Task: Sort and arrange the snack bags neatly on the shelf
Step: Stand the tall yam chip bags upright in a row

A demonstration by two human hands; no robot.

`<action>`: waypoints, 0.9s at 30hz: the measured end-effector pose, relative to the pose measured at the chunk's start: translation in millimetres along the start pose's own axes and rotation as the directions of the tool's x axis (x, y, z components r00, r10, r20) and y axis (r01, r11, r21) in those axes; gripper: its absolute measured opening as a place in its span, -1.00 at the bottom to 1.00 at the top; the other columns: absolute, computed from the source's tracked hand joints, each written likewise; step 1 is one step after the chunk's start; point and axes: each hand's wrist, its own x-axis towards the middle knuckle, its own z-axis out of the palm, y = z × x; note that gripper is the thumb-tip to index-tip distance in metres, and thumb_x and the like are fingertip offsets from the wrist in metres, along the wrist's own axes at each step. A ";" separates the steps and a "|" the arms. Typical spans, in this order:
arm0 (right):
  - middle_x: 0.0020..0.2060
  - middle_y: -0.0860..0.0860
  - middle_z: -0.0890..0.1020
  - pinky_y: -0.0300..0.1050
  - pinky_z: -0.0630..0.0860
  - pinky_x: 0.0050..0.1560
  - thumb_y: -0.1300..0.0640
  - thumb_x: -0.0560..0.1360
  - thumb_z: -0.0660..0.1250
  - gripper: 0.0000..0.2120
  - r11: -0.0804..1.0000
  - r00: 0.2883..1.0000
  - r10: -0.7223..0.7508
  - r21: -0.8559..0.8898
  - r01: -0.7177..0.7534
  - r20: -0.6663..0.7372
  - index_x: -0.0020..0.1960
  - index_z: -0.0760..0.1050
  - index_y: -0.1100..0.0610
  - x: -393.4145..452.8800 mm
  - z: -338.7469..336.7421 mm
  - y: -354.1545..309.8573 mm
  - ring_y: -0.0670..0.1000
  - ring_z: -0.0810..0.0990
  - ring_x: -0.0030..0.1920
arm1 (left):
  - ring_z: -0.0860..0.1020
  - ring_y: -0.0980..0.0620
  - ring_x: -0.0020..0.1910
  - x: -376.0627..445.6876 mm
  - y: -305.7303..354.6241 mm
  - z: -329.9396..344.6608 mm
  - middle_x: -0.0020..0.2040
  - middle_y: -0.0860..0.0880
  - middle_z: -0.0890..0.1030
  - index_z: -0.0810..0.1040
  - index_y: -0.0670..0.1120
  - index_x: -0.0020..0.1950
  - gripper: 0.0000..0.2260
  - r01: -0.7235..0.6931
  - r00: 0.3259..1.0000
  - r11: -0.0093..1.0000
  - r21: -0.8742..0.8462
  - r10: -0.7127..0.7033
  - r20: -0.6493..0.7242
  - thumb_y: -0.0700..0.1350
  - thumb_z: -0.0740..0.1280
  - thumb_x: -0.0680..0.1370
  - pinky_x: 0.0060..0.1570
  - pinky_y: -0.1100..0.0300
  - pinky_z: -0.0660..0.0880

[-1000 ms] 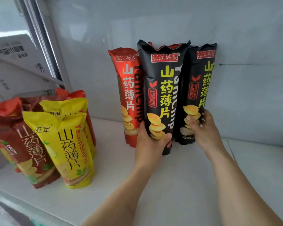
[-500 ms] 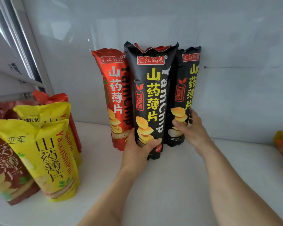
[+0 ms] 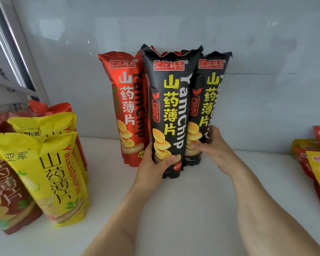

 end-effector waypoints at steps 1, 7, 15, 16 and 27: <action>0.18 -0.16 0.53 -0.19 0.49 -0.03 0.13 0.26 0.59 -0.18 1.000 1.000 -0.010 -0.002 0.010 -0.011 0.39 0.24 -0.06 -2.8 -1.7 0.0 -0.11 0.50 0.24 | 0.58 0.24 0.22 -0.4 0.1 -0.7 0.24 0.22 0.63 0.40 0.15 0.44 -0.34 0.009 1.000 1.000 -0.008 -0.009 0.018 -0.03 0.58 0.41 0.12 0.31 0.53; 0.11 -0.20 0.57 -0.27 0.50 -0.15 0.21 0.34 0.58 -0.19 0.997 0.988 -0.065 -0.049 0.058 -0.140 0.45 0.24 -0.03 -18.6 -11.5 0.3 -0.25 0.55 0.06 | 0.64 0.22 0.14 -6.8 4.9 4.4 0.17 0.17 0.68 0.45 0.09 0.38 -0.40 0.041 0.994 0.997 -0.062 -0.034 0.107 -0.10 0.58 0.40 0.06 0.30 0.59; 0.06 -0.34 0.47 -0.39 0.51 -0.25 0.22 0.38 0.55 -0.19 0.988 0.990 -0.100 -0.124 0.087 -0.103 0.49 0.20 -0.02 -18.5 -37.9 2.7 -0.27 0.53 0.02 | 0.61 0.20 0.19 -16.7 6.9 23.8 0.20 0.20 0.66 0.42 0.16 0.40 -0.43 0.044 0.988 0.999 -0.012 -0.042 0.149 -0.05 0.55 0.45 0.14 0.24 0.53; 0.08 -0.33 0.46 -0.43 0.50 -0.22 0.25 0.38 0.54 -0.18 0.990 0.993 -0.094 -0.114 0.085 -0.075 0.50 0.19 -0.01 -16.9 -41.8 4.3 -0.23 0.52 0.08 | 0.61 0.19 0.20 -16.5 6.4 26.7 0.21 0.20 0.65 0.42 0.17 0.39 -0.42 0.048 0.988 0.999 -0.014 -0.045 0.145 -0.04 0.56 0.44 0.13 0.24 0.53; 0.30 -0.20 0.47 -0.02 0.49 0.24 0.04 0.37 0.56 -0.18 0.992 0.994 -0.076 -0.099 0.084 0.077 0.51 0.21 -0.09 -4.0 -65.0 13.5 -0.10 0.41 0.32 | 0.59 0.12 0.26 -17.8 5.5 49.6 0.26 0.15 0.64 0.42 0.15 0.42 -0.36 0.057 0.995 0.998 -0.007 -0.056 0.084 0.01 0.59 0.40 0.28 0.07 0.50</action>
